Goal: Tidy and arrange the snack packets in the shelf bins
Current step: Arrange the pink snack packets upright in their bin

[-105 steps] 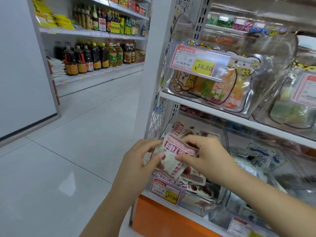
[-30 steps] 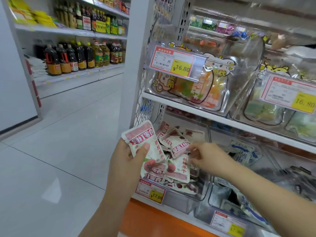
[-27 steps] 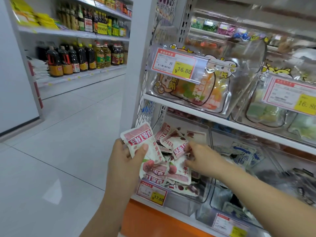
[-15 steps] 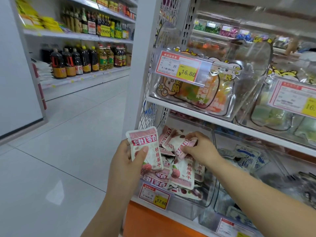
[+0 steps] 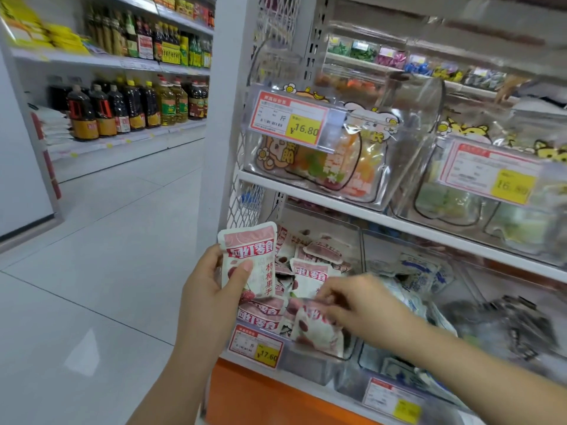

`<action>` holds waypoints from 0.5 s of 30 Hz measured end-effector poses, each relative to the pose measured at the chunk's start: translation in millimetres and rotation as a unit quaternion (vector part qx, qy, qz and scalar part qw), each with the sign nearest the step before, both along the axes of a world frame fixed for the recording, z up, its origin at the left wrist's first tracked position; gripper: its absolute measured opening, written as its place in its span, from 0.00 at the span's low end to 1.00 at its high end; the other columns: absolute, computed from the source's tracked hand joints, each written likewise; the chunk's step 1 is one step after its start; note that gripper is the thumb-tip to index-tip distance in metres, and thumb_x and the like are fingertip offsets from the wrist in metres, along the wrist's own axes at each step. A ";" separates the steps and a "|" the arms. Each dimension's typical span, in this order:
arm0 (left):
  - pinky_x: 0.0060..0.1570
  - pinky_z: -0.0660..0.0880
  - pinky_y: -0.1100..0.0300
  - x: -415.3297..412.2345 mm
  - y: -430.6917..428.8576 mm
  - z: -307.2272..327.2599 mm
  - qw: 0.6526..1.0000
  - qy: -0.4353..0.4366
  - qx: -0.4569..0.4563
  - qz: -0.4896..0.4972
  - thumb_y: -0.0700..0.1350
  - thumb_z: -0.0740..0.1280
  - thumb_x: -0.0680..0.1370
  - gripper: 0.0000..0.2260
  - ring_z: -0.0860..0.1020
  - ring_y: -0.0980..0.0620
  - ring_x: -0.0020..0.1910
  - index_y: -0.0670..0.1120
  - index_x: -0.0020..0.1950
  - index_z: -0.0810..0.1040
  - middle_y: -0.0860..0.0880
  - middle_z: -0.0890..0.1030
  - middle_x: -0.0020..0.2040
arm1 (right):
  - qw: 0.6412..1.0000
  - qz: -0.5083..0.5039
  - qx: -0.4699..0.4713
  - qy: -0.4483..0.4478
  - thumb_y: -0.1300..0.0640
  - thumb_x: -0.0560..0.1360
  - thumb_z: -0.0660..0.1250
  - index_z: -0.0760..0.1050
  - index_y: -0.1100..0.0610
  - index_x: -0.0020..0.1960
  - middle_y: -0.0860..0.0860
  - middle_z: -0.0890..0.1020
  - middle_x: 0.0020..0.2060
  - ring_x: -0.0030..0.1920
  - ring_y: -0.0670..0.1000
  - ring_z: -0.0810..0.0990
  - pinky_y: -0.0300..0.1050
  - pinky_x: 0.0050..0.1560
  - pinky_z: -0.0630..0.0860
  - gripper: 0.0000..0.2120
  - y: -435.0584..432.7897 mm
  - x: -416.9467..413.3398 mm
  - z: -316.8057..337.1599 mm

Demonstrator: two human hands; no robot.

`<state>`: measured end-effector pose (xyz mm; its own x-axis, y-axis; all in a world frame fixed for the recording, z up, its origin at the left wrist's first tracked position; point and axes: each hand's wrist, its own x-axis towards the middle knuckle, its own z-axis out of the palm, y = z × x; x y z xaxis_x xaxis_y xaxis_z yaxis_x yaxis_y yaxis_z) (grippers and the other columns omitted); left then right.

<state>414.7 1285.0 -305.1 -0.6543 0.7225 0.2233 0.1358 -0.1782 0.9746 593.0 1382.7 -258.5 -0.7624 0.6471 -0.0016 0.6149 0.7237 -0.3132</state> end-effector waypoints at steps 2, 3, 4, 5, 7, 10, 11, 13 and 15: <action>0.32 0.78 0.65 2.1 0.3 -0.7 1.000 0.000 -0.004 -0.003 0.45 0.66 0.77 0.07 0.82 0.63 0.41 0.55 0.53 0.76 0.61 0.82 0.43 | 0.994 0.051 0.005 -0.097 0.59 0.77 0.65 0.78 0.54 0.48 0.48 0.82 0.41 0.39 0.44 0.78 0.39 0.43 0.75 0.04 0.5 -8.2 -11.9; 0.32 0.79 0.65 2.7 0.3 -0.7 1.000 -0.001 -0.005 -0.004 0.45 0.66 0.77 0.07 0.82 0.62 0.41 0.55 0.54 0.76 0.60 0.82 0.44 | 0.987 0.075 0.008 -0.140 0.60 0.77 0.63 0.78 0.55 0.49 0.49 0.82 0.42 0.39 0.46 0.76 0.39 0.42 0.73 0.05 1.1 -11.7 -17.8; 0.32 0.78 0.65 2.9 0.2 -1.0 1.000 -0.002 -0.007 -0.006 0.45 0.66 0.77 0.07 0.82 0.63 0.41 0.55 0.53 0.76 0.60 0.82 0.44 | 0.979 0.096 0.007 -0.179 0.60 0.78 0.61 0.77 0.56 0.48 0.51 0.81 0.42 0.38 0.48 0.73 0.41 0.41 0.70 0.06 1.8 -14.9 -21.9; 0.31 0.78 0.66 3.1 0.1 -0.9 1.000 -0.002 -0.009 -0.009 0.46 0.66 0.77 0.06 0.82 0.63 0.41 0.56 0.52 0.75 0.60 0.82 0.44 | 0.971 0.108 -0.004 -0.214 0.60 0.78 0.60 0.76 0.58 0.47 0.53 0.80 0.42 0.37 0.49 0.71 0.43 0.39 0.68 0.07 3.2 -17.4 -23.4; 0.31 0.77 0.67 3.0 0.2 -1.1 1.000 -0.006 -0.014 -0.015 0.46 0.66 0.77 0.06 0.82 0.64 0.40 0.56 0.52 0.75 0.60 0.82 0.44 | 0.952 0.120 -0.060 -0.274 0.59 0.79 0.56 0.76 0.60 0.48 0.54 0.78 0.41 0.37 0.50 0.70 0.43 0.37 0.67 0.10 7.9 -20.2 -18.2; 0.33 0.79 0.65 0.2 1.0 -2.5 1.000 -0.017 -0.012 -0.021 0.46 0.66 0.77 0.07 0.82 0.62 0.42 0.56 0.53 0.75 0.59 0.83 0.44 | 0.929 0.135 -0.134 -0.317 0.59 0.80 0.54 0.75 0.56 0.63 0.50 0.79 0.59 0.51 0.45 0.74 0.42 0.54 0.71 0.16 18.3 -20.2 -4.2; 0.33 0.79 0.64 -0.6 1.6 -2.4 1.000 -0.019 -0.010 -0.023 0.46 0.66 0.77 0.06 0.83 0.61 0.42 0.56 0.52 0.76 0.59 0.83 0.44 | 0.936 0.127 -0.139 -0.299 0.61 0.80 0.55 0.75 0.54 0.65 0.48 0.78 0.61 0.55 0.44 0.76 0.43 0.59 0.72 0.17 22.3 -21.1 -1.3; 0.33 0.79 0.64 -2.7 2.6 -1.8 0.999 -0.019 -0.007 -0.025 0.46 0.66 0.77 0.06 0.83 0.61 0.41 0.57 0.51 0.75 0.61 0.83 0.43 | 0.965 0.091 -0.109 -0.220 0.62 0.79 0.57 0.77 0.52 0.63 0.47 0.81 0.57 0.54 0.43 0.79 0.43 0.60 0.75 0.16 33.4 -25.3 -2.0; 0.32 0.78 0.65 -4.3 3.2 -1.3 0.999 -0.020 -0.003 -0.027 0.45 0.66 0.77 0.06 0.82 0.61 0.40 0.57 0.50 0.75 0.63 0.83 0.42 | 0.981 0.072 -0.045 -0.177 0.60 0.77 0.61 0.79 0.51 0.60 0.45 0.83 0.52 0.49 0.41 0.80 0.41 0.56 0.77 0.15 44.5 -30.7 -9.1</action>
